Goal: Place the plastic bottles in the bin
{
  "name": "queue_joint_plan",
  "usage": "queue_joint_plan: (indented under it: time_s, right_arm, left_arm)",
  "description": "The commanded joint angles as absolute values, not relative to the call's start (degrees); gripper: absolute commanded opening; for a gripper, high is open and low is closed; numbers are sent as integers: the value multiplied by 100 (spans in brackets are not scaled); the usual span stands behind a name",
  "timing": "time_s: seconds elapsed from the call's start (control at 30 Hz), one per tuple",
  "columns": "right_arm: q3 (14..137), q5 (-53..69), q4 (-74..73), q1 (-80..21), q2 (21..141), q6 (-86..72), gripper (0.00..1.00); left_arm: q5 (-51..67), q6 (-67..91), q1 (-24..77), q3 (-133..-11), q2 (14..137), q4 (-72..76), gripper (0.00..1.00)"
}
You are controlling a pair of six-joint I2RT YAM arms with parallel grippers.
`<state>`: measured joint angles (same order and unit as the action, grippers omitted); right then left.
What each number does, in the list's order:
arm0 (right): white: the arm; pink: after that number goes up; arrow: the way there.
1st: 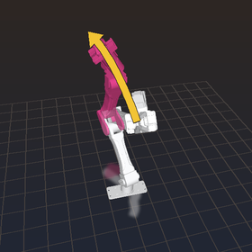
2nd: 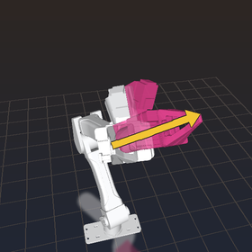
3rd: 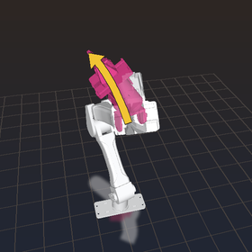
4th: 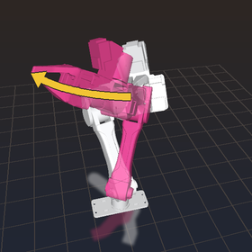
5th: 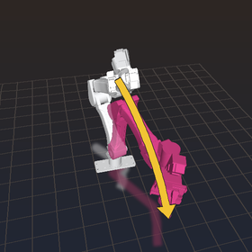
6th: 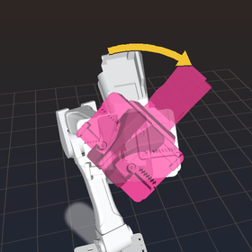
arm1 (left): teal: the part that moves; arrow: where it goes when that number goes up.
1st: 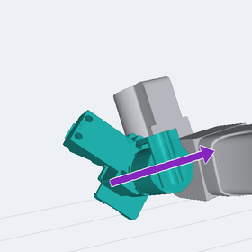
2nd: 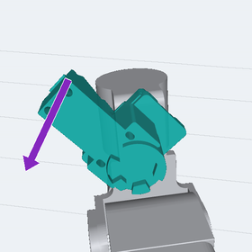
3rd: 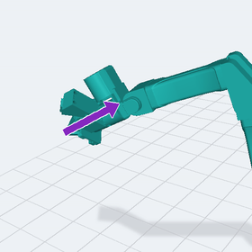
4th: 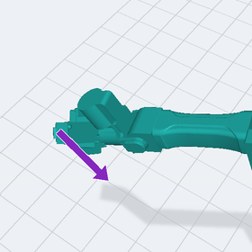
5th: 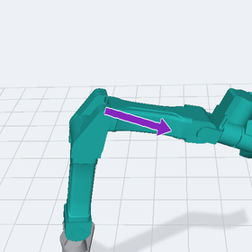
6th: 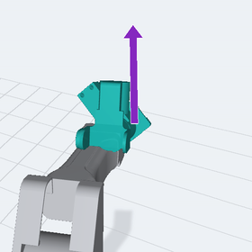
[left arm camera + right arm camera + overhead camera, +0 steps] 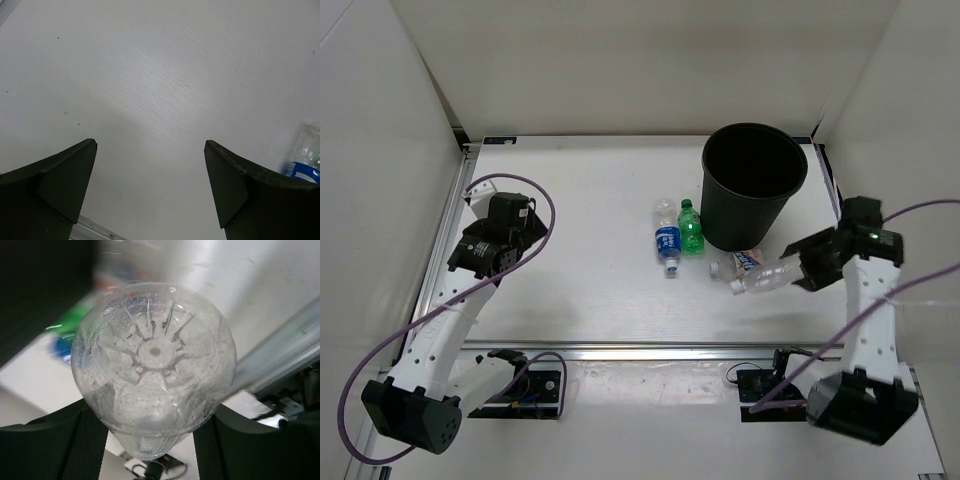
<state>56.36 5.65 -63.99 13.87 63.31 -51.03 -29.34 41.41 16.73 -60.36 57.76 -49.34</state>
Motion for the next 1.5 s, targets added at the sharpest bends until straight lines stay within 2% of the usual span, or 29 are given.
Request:
queue_joint_plan:
  time_s: [0.0, 0.17, 0.27, 0.37, 0.47, 0.53, 0.6, 0.67, 0.7, 0.77, 0.9, 1.1, 1.17, 1.3, 1.47]
  right_arm:
    - [7480, 378, -7767, 1406, 5626, -5019, 51]
    - [10384, -165, -7832, 1406, 6168, -4668, 51]
    - [11422, -657, -7148, 1196, 6784, -4343, 51]
    - [11951, -1282, -6444, 933, 7521, -4114, 51]
    - [12550, -1991, -5908, 206, 8260, -3640, 51]
    - [12673, -2371, -5547, -121, 8700, -3157, 55]
    - [12726, -2758, -5476, -482, 9042, -2945, 69]
    - [12727, -2830, -5476, -693, 9114, -2944, 74]
    - [12727, -2830, -5597, -694, 9175, -3040, 85]
    - [12482, -2838, -5809, -747, 9045, -3216, 100]
    - [11716, -2698, -5994, -344, 8079, -3902, 100]
    - [9083, -699, -6214, 1421, 6560, -4939, 100]
    - [8162, -458, -6214, 1696, 6259, -5132, 100]
    - [6808, 569, -5916, 2134, 6126, -5903, 100]
    - [6170, 1713, -5336, 2347, 6739, -6091, 100]
  left_arm:
    - [-3252, 4176, 1705, -6021, 5862, -4975, 100]
    - [-2462, 4008, 1705, -6073, 6064, -4826, 100]
    - [-1944, 4008, 1705, -6073, 6231, -4624, 100]
    - [-1688, 4113, 1705, -6021, 6450, -4570, 100]
    - [-1521, 4113, 1705, -6021, 6521, -4570, 100]
    - [-1521, 4113, 1705, -6073, 6574, -4570, 100]
    - [-1573, 4052, 1705, -6135, 6627, -4570, 100]
    - [-1573, 4052, 1705, -6187, 6627, -4570, 100]
    - [-1634, 4052, 1705, -6240, 6627, -4570, 100]
    - [-1809, 4052, 1705, -6292, 6627, -4570, 100]
    - [-1951, 4052, 1705, -6293, 6627, -4570, 100]
    - [-1951, 4052, 1705, -6293, 6627, -4570, 100]
    - [-1951, 4052, 1705, -6293, 6627, -4570, 100]
    - [-1829, 4052, 1705, -6240, 6680, -4570, 100]
    - [-1767, 4052, 1705, -6188, 6680, -4570, 100]
